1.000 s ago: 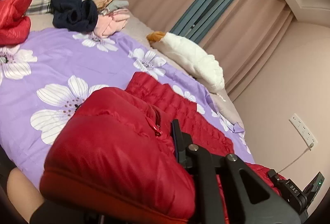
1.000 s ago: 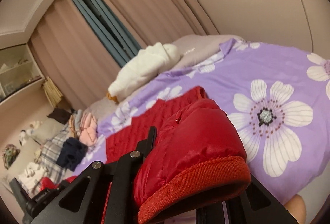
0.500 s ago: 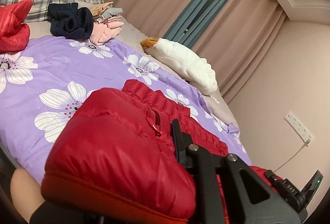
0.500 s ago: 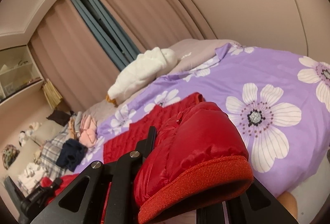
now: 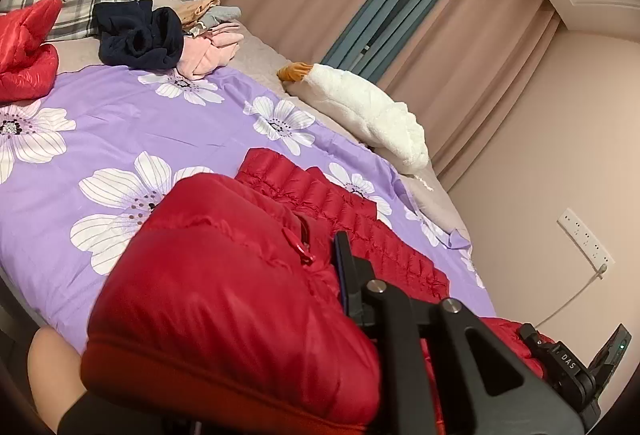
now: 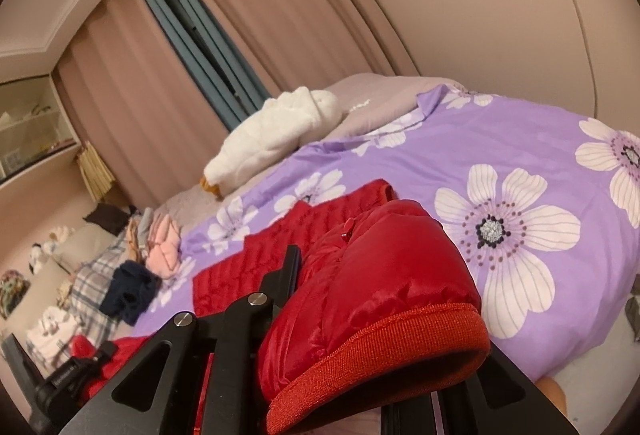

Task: Fold large clothes
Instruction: 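Carry the held edge over the jacket with both tools and open them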

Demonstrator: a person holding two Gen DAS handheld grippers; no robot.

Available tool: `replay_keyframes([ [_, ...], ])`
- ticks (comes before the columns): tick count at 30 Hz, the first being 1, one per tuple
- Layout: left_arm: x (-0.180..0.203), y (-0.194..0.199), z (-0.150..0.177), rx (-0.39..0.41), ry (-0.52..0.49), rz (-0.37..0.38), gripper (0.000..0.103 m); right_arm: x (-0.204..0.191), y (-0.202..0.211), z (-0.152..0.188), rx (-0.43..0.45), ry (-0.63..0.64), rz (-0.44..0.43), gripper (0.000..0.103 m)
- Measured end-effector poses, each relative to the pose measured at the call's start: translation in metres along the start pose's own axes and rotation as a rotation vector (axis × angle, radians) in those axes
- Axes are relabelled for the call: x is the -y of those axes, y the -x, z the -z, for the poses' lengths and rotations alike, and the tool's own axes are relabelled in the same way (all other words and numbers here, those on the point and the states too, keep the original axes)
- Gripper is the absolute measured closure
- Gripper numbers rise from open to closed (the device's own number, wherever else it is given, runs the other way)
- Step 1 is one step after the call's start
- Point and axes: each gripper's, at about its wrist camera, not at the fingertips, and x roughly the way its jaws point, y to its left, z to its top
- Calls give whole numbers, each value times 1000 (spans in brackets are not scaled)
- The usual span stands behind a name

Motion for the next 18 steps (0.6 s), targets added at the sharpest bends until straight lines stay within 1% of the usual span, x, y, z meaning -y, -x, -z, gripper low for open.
replay_keyframes([
  [2, 4, 6, -3, 20, -10, 11, 88, 1, 4, -3, 7, -5, -9, 85],
  [6, 15, 25, -10, 75, -47, 32, 88, -6, 19, -11, 57, 15, -36, 85],
  [10, 19, 39, -17, 93, -39, 72, 88, -12, 38, -18, 98, 27, -59, 85],
  [14, 25, 44, -19, 105, -60, 65, 87, -13, 45, -24, 112, 28, -77, 85],
  [16, 27, 40, -18, 97, -61, 48, 87, -14, 42, -24, 116, 35, -61, 85],
  [18, 25, 35, -17, 82, -60, 36, 87, -13, 36, -23, 101, 28, -48, 85],
])
